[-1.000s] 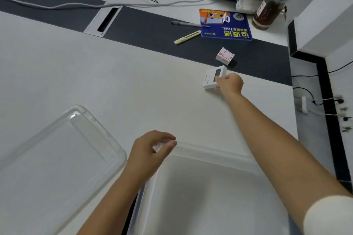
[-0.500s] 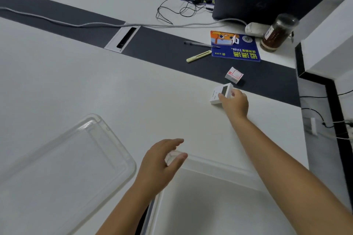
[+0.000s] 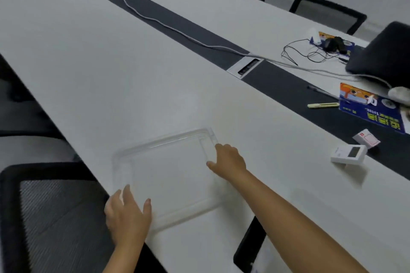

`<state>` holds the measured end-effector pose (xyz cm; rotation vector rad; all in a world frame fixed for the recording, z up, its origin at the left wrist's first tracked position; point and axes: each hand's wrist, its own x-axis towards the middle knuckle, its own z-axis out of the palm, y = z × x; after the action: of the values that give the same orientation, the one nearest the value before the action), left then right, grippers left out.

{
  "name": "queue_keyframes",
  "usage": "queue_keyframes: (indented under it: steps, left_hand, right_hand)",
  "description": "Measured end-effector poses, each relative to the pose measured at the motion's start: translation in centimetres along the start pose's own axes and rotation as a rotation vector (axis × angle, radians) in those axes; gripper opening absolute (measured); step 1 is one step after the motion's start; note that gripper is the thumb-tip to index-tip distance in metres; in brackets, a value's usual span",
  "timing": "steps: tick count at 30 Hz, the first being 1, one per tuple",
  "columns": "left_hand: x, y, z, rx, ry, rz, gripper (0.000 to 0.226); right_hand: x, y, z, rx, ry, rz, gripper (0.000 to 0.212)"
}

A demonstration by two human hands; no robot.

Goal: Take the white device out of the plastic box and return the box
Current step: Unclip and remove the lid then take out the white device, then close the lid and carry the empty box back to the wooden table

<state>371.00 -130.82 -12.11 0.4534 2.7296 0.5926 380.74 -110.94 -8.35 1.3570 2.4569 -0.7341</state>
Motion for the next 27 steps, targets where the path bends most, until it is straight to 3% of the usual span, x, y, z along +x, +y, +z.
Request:
queue_keyframes:
  steps: [3, 6, 11, 19, 22, 27]
  left_hand:
    - [1.1, -2.7, -0.3, -0.037, -0.044, -0.13, 0.057]
    - [1.6, -3.8, -0.1, -0.153, -0.117, -0.185, 0.041]
    - [0.6, -2.2, -1.7, -0.345, 0.038, -0.168, 0.045]
    - [-0.2, 2.7, -5.8, -0.546, 0.088, 0.015, 0.046]
    - [-2.3, 6.1, -6.1, -0.571, -0.011, 0.163, 0.043]
    - [-6.8, 10.8, -4.4, -0.316, -0.236, 0.492, 0.045]
  right_hand:
    - [0.6, -0.4, 2.3, 0.055, 0.006, 0.207, 0.052]
    - [0.7, -0.7, 3.5, 0.057, 0.086, 0.261, 0.045]
    - [0.8, -0.1, 3.0, 0.179, 0.127, 0.358, 0.048]
    - [-3.9, 1.1, -6.3, 0.443, 0.595, 0.163, 0.032]
    - [-8.6, 5.2, -9.6, 0.48, 0.759, 0.232, 0.032]
    - [-18.4, 14.2, -9.9, 0.546, 0.929, 0.46, 0.029]
